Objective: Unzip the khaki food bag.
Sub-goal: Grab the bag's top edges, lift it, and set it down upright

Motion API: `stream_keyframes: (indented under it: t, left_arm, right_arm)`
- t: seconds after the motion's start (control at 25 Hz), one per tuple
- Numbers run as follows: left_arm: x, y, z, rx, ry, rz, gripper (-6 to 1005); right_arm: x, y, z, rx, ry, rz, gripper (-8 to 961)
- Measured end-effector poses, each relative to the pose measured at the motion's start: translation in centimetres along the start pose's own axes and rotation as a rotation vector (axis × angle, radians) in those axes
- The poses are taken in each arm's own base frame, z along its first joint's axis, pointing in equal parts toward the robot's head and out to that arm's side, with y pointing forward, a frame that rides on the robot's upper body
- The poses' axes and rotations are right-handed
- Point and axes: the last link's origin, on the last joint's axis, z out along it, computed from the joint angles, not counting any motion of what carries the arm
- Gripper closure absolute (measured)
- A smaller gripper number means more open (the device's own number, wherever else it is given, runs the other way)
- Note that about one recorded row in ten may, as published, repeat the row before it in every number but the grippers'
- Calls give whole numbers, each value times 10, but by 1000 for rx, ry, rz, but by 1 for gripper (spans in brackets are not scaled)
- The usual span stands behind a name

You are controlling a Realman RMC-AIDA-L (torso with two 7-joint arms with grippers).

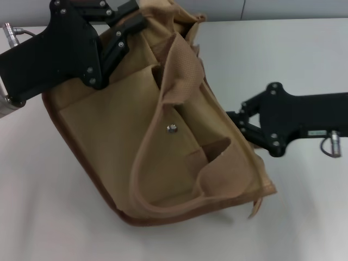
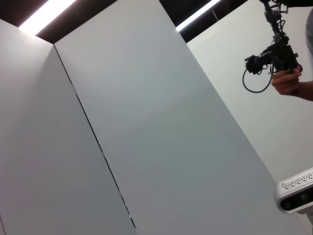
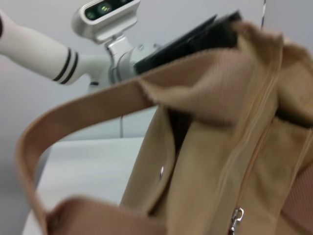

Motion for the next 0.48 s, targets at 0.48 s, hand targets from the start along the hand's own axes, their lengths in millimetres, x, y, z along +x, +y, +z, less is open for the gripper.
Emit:
stream_keyframes:
  t: [0.48]
  left_arm:
    - [-1, -1, 0, 29, 10, 3, 779]
  right_arm:
    - [17, 24, -53, -58, 64, 101, 956]
